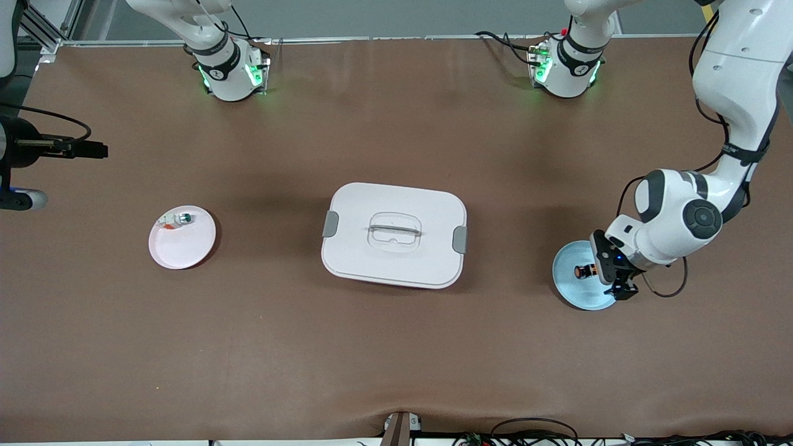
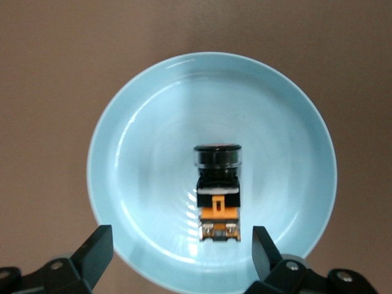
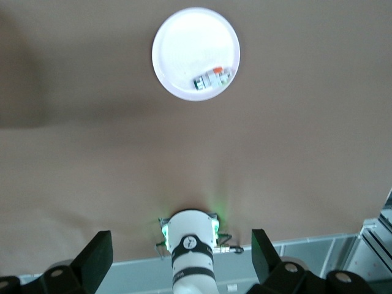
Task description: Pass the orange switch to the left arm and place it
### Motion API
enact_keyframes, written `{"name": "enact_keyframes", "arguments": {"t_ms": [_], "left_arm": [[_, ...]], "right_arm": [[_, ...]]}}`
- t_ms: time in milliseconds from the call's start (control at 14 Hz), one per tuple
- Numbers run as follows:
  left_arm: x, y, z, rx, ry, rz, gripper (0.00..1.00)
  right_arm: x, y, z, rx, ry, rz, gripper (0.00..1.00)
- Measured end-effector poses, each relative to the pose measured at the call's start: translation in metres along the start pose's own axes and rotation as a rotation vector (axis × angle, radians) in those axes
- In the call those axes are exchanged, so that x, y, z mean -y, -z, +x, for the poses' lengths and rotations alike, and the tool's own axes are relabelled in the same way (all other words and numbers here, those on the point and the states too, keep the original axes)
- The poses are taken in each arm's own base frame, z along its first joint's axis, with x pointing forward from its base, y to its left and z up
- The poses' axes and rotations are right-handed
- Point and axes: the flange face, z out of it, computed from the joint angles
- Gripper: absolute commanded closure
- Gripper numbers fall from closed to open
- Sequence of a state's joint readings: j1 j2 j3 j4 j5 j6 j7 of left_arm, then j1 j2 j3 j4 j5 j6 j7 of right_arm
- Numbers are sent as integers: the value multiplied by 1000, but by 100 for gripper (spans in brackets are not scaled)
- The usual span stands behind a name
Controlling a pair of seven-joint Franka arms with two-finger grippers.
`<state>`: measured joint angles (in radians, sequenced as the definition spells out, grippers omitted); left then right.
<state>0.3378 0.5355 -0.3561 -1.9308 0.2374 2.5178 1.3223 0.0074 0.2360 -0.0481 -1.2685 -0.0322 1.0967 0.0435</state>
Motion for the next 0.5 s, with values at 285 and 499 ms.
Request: {"name": "enact_keyframes", "arguments": {"t_ms": [285,499], "left_arm": [[9,80,7,63,211,8,0],[16,143,24,89,380,34,0]], "right_arm": [[-3,5,-22,-102,3,13,0],[-4,11,-34,-146,4,18,0]]}}
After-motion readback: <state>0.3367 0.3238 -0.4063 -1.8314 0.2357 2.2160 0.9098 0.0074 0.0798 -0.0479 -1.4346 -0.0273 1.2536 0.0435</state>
